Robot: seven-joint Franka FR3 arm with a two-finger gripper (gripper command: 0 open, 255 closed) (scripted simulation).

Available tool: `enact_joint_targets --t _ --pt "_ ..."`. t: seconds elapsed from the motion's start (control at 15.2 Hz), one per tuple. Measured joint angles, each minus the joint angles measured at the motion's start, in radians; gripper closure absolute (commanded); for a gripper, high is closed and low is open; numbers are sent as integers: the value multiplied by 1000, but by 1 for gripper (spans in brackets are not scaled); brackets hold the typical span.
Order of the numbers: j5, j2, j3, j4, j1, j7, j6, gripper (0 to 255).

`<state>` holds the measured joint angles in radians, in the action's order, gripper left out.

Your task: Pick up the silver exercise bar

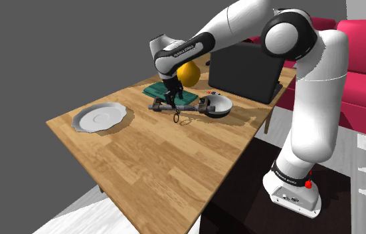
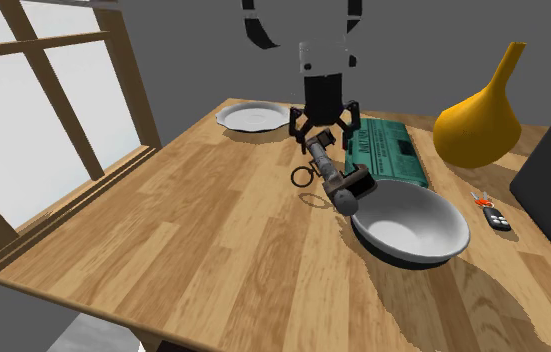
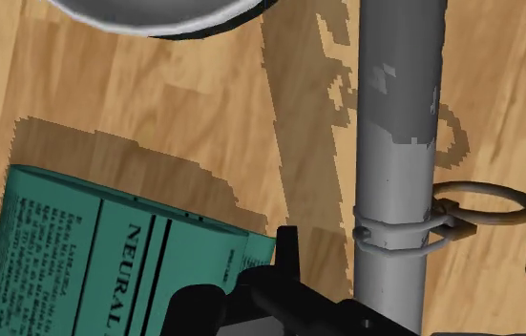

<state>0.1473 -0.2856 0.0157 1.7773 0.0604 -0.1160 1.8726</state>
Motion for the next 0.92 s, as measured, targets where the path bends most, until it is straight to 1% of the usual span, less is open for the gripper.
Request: enact_joint_targets --t 0.13,0.59,0.66,0.92 --pt "10 -43 -1 -40 1 -8 -3 0" --pt "18 -94 -2 -19 2 3 66 0" --pt "18 -96 -2 -17 3 4 70 255" --pt "18 -99 -1 -18 3 5 74 255"
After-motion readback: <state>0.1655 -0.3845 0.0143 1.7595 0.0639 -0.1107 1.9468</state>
